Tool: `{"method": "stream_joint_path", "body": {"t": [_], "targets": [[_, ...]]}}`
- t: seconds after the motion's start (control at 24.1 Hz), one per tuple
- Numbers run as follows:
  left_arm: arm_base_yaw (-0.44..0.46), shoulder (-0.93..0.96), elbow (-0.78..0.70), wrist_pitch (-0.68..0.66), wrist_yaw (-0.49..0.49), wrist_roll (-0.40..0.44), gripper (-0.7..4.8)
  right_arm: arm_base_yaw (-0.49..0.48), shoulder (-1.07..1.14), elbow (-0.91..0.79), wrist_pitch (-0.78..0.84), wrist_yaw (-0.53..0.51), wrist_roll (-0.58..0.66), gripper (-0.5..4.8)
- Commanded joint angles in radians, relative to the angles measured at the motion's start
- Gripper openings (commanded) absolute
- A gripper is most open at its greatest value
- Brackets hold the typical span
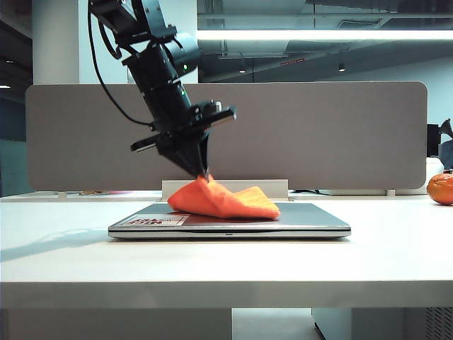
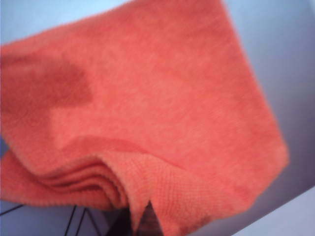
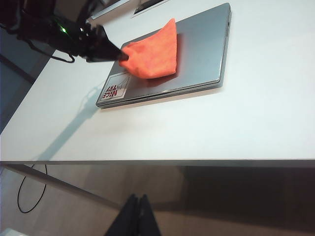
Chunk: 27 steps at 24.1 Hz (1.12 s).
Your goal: Pick up the orange rag and put it over the laptop.
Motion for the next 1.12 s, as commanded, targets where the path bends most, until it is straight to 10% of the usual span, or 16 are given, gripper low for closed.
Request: {"method": "stream_joint_path", "body": {"t": [0.04,0.21,0.62,1.12], "targets": [[-0.001,0.003,0.004,-0.039,-0.036,0.011,-0.01,0.000,0.000,0.003,0.016,0.002,-0.003,-0.05],[0.007,0.003,0.004,-0.097,-0.036,0.011,1.86,0.000,0.000,0.003,0.016,0.002,-0.004,-0.05],[0.031,-0.119,0.004,-0.229,-0.077,0.052,2.25,0.000,0.000,0.003,0.017,0.002,-0.007,-0.05],[0.060,-0.302,0.002,-0.287,-0.108,0.082,-0.06,0.000,0.000,-0.027,0.089,0.045,-0.008,-0.05]]}}
